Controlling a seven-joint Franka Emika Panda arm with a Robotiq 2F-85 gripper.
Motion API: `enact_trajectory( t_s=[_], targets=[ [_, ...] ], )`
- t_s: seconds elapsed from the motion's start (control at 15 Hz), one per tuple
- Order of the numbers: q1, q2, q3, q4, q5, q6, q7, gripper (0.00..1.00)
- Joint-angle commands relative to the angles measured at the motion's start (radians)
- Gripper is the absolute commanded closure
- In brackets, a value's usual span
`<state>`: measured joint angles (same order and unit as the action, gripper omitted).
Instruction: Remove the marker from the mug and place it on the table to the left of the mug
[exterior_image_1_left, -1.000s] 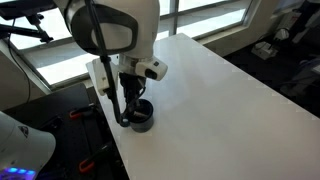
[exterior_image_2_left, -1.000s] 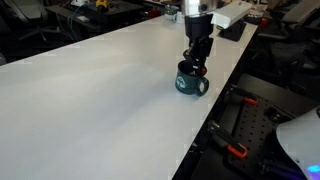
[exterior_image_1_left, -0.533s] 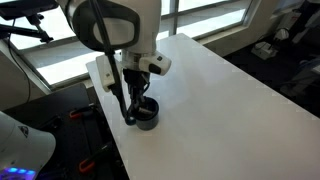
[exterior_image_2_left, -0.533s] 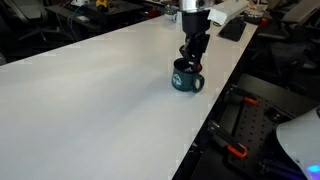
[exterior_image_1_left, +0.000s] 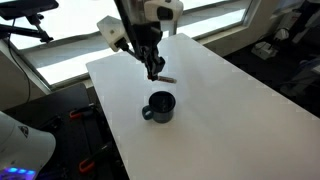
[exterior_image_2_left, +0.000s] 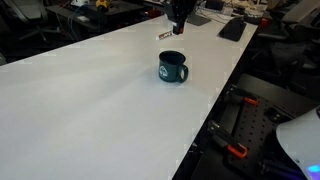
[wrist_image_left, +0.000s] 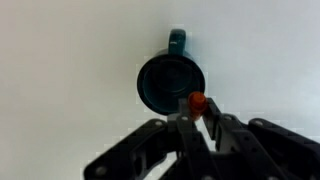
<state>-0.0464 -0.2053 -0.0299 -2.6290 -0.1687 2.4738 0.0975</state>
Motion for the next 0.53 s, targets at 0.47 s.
enact_trajectory(
  t_s=[0.47],
  targets=[
    [0.127, -0.074, -0.054, 0.009, 0.36, -0.144, -0.437, 0.95]
  ],
)
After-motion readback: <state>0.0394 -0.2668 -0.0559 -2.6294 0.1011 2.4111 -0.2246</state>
